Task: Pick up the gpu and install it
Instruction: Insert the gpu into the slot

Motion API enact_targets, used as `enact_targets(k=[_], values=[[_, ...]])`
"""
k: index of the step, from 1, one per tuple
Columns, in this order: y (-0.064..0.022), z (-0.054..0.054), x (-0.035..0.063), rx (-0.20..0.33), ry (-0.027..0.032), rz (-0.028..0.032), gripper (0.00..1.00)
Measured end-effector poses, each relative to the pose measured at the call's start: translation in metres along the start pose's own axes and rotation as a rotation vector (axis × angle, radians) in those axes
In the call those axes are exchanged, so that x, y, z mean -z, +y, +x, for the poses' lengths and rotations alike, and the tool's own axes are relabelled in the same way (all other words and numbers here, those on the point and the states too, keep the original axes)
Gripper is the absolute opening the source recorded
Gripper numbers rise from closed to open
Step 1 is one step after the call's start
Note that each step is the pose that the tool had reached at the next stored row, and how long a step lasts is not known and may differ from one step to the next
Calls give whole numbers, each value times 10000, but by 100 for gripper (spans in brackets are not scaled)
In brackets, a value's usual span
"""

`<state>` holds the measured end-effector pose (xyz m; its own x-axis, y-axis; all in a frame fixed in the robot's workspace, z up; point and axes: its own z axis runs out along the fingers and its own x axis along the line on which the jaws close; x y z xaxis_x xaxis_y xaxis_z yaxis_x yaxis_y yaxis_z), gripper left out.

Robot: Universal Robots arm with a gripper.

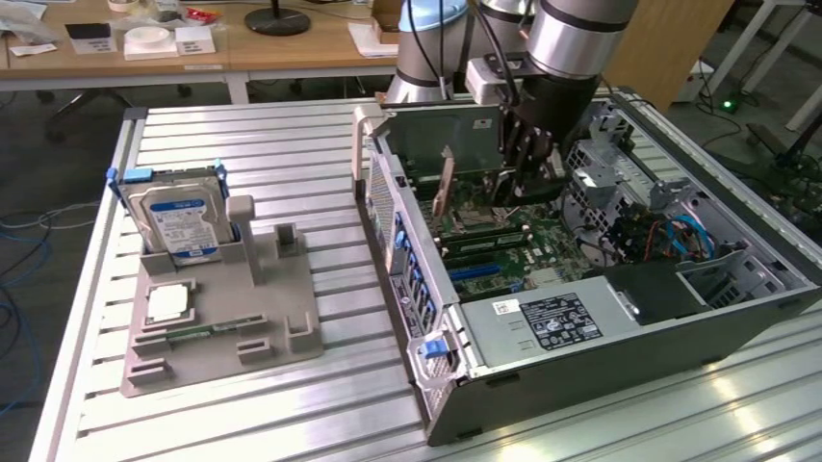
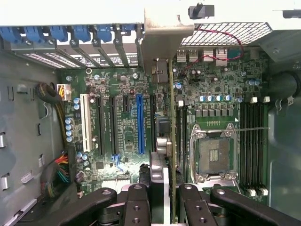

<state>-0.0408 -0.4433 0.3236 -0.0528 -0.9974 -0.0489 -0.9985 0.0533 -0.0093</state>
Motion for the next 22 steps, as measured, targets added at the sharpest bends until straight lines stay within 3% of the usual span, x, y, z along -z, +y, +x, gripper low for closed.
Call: enact_targets(k=[7,22], values=[[45,11,-113,-1,3,-5,28],[54,71,-378,-1,5,-20,28]])
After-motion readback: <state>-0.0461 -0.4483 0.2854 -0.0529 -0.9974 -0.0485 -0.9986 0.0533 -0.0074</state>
